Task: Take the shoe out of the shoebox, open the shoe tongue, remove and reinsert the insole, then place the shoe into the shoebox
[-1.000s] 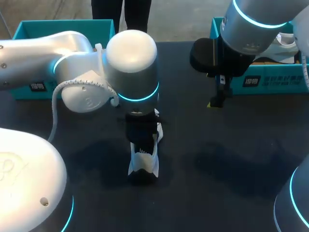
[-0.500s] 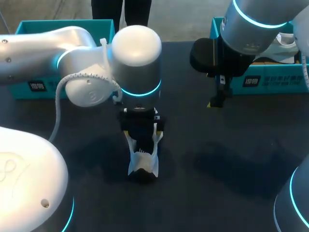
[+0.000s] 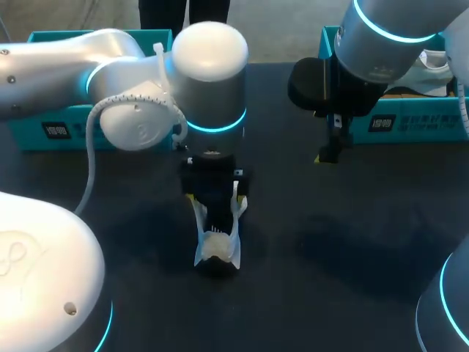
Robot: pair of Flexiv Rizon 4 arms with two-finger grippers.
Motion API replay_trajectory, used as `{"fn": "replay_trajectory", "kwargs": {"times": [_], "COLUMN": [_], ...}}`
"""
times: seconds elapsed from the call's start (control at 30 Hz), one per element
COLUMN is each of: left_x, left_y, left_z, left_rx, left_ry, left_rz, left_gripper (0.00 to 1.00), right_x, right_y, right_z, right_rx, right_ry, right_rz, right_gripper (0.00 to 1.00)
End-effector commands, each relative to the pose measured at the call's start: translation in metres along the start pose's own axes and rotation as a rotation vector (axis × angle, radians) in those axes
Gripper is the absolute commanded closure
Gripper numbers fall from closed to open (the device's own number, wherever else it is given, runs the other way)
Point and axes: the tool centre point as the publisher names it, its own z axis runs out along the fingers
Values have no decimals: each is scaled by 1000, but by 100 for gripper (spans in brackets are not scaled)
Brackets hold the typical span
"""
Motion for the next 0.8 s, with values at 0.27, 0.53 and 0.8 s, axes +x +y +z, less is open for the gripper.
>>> {"fn": "replay_trajectory", "kwargs": {"times": [0.27, 0.53, 0.8], "left_x": [13, 28, 21], "left_y": [16, 42, 66], "left_z": [-27, -43, -50], "left_rx": [18, 6, 6], "left_ry": [-5, -7, -69], "left_rz": [17, -23, -58], "left_gripper": [0, 0, 0], "right_x": [-1, -1, -1], "right_y": [1, 1, 1], "right_z": [2, 2, 2], "right_rx": [1, 1, 1], "right_ry": [2, 2, 2], "right_rz": [0, 0, 0], "right_gripper": [0, 0, 0]}}
